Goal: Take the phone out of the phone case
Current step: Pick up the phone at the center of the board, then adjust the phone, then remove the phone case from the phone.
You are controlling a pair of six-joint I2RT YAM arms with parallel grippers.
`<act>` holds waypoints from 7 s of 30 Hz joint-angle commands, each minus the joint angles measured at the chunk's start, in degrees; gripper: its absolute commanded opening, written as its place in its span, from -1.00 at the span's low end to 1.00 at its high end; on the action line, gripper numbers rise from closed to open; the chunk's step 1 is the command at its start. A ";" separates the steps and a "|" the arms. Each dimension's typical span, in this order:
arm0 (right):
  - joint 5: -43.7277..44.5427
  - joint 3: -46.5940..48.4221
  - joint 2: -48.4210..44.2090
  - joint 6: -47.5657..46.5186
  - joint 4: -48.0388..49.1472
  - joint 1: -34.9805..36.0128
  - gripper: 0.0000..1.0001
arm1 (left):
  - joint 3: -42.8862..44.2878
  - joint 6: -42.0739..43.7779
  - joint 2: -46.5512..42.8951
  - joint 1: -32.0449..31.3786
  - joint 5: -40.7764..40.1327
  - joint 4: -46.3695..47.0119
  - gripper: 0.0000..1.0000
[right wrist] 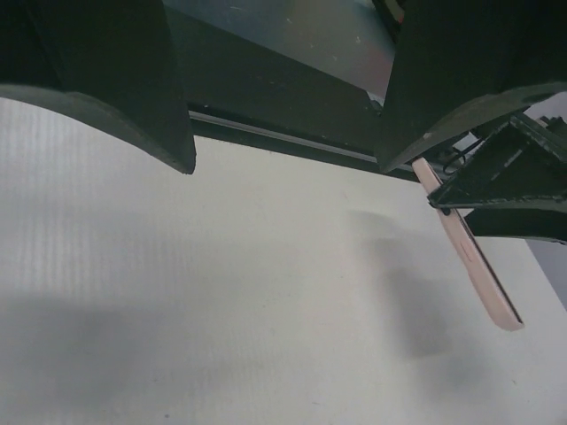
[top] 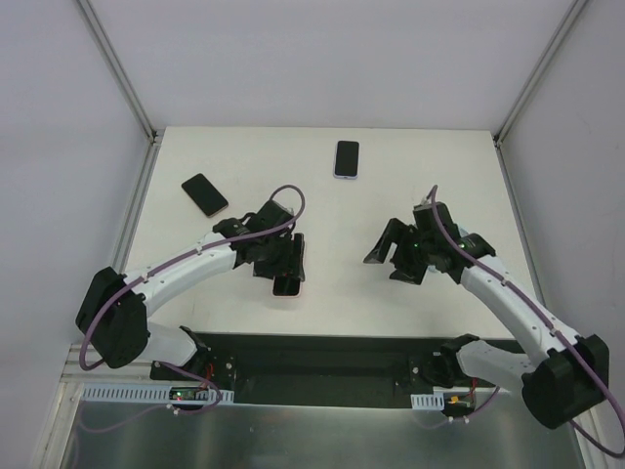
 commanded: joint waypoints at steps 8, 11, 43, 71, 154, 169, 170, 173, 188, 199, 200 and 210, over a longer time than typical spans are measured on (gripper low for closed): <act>-7.06 8.06 14.73 10.04 16.18 6.56 0.66 | 3.85 -0.29 -2.80 -3.70 11.35 5.26 -0.62; -8.11 9.38 16.84 11.01 18.47 7.96 0.64 | 3.67 -0.29 -3.42 -3.70 12.75 5.79 -0.62; -13.21 14.13 23.97 6.98 23.22 13.07 -0.97 | 0.86 -0.55 -12.55 0.86 15.57 7.55 0.74; -33.51 11.85 14.92 -6.92 27.51 9.72 -0.97 | -16.45 -13.64 -13.88 12.30 47.73 45.94 0.81; -33.08 -1.25 3.31 8.81 41.84 10.60 -0.03 | -27.36 -55.84 -4.56 19.86 45.63 104.23 -1.00; -31.50 -2.83 2.35 13.73 46.68 11.04 -0.40 | -26.74 -58.82 -3.77 22.32 45.98 107.92 -1.00; -31.41 -2.83 2.26 13.82 46.77 11.04 -0.40 | -26.74 -59.00 -3.68 22.41 46.15 108.18 -1.00; -31.23 -2.83 2.35 14.53 47.82 10.95 -0.49 | -26.57 -59.17 -3.95 22.58 46.42 108.27 -1.00; -30.97 -0.81 4.10 16.55 50.73 10.95 -0.47 | -27.53 -60.58 -4.91 23.81 47.30 110.55 -1.00; -32.90 -1.34 2.44 16.03 55.02 11.13 -0.97 | -27.88 -60.76 -5.18 25.39 48.26 109.42 -1.00; -33.16 -0.90 2.17 15.59 55.47 11.22 -0.97 | -27.97 -60.50 -4.74 25.39 48.26 108.02 -1.00; -37.12 5.60 0.67 4.87 59.95 17.81 -0.97 | -27.97 -62.25 -0.70 25.31 49.23 105.81 -1.00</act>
